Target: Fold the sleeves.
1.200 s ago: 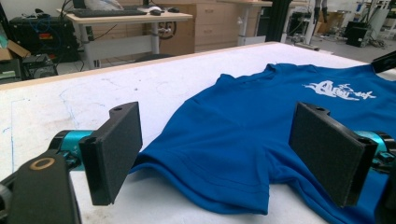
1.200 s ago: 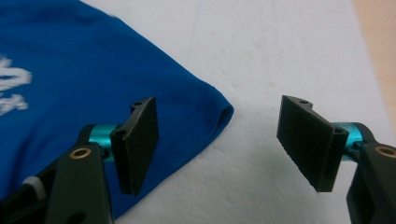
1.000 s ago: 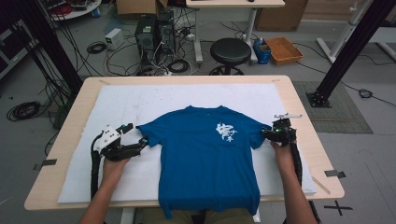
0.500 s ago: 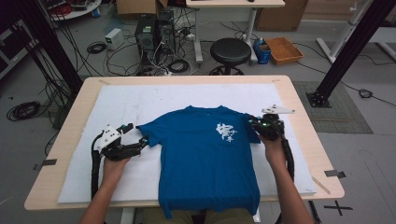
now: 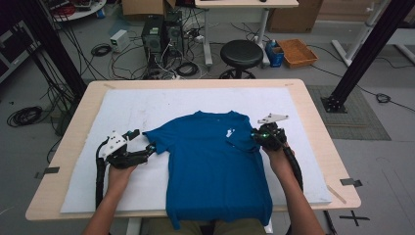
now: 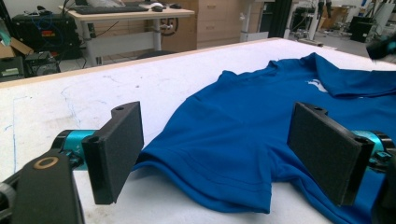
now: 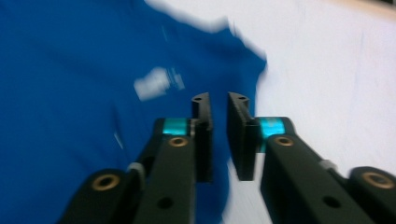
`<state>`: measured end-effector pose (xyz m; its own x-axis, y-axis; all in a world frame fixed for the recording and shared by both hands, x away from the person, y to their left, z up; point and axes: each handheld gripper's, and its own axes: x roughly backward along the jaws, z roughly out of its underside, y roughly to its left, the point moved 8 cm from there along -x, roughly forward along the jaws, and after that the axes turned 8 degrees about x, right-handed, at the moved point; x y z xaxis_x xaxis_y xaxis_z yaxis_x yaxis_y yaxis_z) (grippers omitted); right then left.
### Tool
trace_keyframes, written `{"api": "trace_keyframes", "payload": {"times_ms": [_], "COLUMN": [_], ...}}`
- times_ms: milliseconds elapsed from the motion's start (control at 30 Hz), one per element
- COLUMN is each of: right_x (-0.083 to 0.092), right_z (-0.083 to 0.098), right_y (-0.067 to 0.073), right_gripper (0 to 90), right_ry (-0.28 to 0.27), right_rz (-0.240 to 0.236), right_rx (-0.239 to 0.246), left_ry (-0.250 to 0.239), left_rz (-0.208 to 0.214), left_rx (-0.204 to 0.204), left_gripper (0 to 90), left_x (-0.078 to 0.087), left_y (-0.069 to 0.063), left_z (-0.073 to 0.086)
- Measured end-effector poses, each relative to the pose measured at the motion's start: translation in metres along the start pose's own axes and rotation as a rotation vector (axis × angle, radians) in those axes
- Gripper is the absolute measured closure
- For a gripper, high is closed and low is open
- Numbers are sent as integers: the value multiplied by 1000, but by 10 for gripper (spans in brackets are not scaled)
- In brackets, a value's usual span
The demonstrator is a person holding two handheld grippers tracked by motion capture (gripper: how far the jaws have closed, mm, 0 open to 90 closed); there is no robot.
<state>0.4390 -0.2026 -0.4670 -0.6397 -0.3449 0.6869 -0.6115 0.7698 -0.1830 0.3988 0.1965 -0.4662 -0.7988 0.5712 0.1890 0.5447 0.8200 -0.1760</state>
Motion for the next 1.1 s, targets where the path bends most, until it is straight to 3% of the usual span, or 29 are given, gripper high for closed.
{"api": "trace_keyframes", "payload": {"times_ms": [67, 100, 133, 167, 200, 367, 433, 500, 533, 600, 667, 767, 800, 833, 867, 900, 933, 967, 1000, 1033, 1100], "right_x": [-4, -4, -9, -9, -17, -28, -39, -41, -39, -33, -27, -31, -34, -38, -39, -39, -41, -41, -41, -38, -25], "right_z": [10, 10, 16, 16, 17, 6, -2, -4, -9, -12, -13, -3, 1, 3, 2, 2, -1, -1, -4, -7, -14], "right_y": [6, 6, 14, 14, 23, 31, 35, 38, 40, 32, 25, 25, 27, 28, 29, 29, 32, 32, 33, 32, 22], "right_gripper": [871, 871, 871, 871, 871, 866, 825, 780, 744, 768, 845, 900, 900, 900, 900, 900, 793, 793, 725, 708, 648], "right_ry": [63, 63, 108, 108, 127, 99, 50, 37, -7, -44, -56, 13, 36, 40, 24, 24, 8, 8, -19, -42, -112], "right_rz": [-62, -62, -115, -115, -141, -119, -110, -129, -178, -134, -105, -114, -118, -116, -111, -111, -111, -111, -117, -112, -85], "right_rx": [30, 30, 60, 60, 102, 97, 60, 47, 11, 6, 3, 36, 48, 54, 48, 48, 35, 35, 20, 16, -10], "left_ry": [2, 2, 3, 3, 8, 11, 10, 12, 13, 20, 65, 186, 186, 242, 253, 253, 267, 267, 295, 295, 362], "left_rz": [-2, -2, -4, -4, -7, -6, -10, -13, -14, -25, -69, -197, -197, -250, -267, -267, -289, -289, -298, -298, -301], "left_rx": [0, 0, 2, 2, 0, 3, 3, 0, -3, 1, 30, 44, 44, 71, 101, 101, 154, 154, 187, 187, 177], "left_gripper": [186, 186, 187, 187, 188, 192, 192, 193, 194, 212, 246, 275, 289, 289, 290, 290, 289, 289, 290, 290, 289], "left_x": [0, 0, -1, -1, -1, -1, -1, -1, -1, -2, -3, -6, -6, -6, -6, -6, -8, -8, -14, -14, -23], "left_y": [0, 0, 0, 0, 0, 0, 0, 0, 0, 1, 5, 18, 18, 26, 29, 29, 36, 36, 38, 38, 36], "left_z": [0, 0, 0, 0, 0, 0, 0, 1, 0, 0, 2, 8, 8, 10, 10, 10, 10, 10, 13, 13, 20]}}
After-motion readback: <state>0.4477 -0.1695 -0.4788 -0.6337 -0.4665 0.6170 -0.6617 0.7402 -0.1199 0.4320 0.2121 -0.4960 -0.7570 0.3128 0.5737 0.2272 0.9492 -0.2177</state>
